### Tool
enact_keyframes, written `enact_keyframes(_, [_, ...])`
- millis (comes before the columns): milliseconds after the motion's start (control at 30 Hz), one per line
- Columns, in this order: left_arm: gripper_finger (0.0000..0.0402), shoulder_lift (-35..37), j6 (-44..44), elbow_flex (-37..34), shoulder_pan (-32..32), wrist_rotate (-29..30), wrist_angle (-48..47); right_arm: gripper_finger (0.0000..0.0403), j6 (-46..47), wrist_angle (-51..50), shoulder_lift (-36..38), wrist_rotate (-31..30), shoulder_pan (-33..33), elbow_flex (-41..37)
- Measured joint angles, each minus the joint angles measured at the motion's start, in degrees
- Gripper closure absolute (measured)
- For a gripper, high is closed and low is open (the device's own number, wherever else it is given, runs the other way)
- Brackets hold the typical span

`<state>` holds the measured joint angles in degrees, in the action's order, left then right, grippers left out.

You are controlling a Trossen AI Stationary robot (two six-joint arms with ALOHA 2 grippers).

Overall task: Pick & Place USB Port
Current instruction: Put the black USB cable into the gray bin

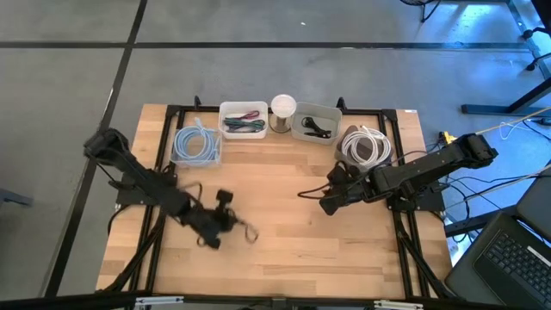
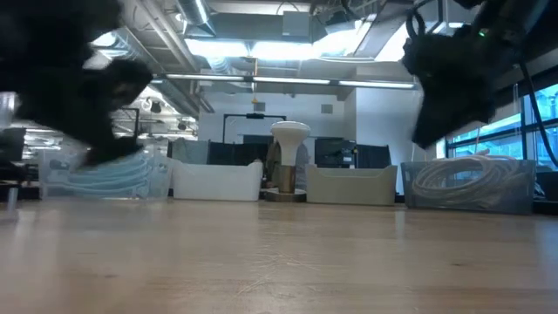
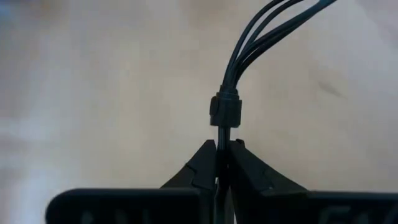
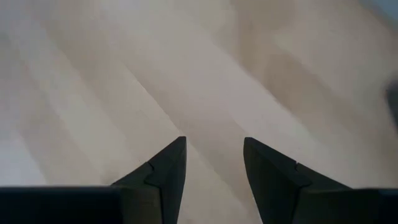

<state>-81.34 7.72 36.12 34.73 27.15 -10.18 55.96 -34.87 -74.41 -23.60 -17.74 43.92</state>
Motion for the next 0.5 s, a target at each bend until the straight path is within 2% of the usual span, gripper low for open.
enact_keyframes(100, [0.0385,6.4,-6.6,0.0,-4.7,2.9,1.8,0.024,-6.2,8.4,0.0,-5.2,0.0,0.3])
enact_keyframes(200, [0.0385,13.3,-13.8,0.0,-9.7,-0.1,3.4,0.024,-15.4,16.0,0.0,-14.4,0.3,0.3])
enact_keyframes(300, [0.0385,19.2,-20.0,0.0,-15.4,-1.7,5.4,0.024,-20.1,22.7,0.0,-21.8,1.4,0.3])
enact_keyframes(433, [0.0385,25.3,-26.5,0.1,-23.8,-5.7,8.7,0.024,-33.3,31.1,0.1,-20.6,5.1,0.3])
enact_keyframes(500, [0.0385,27.2,-28.7,0.1,-28.6,-9.5,11.9,0.024,-39.6,35.6,0.1,-19.4,7.3,0.3])
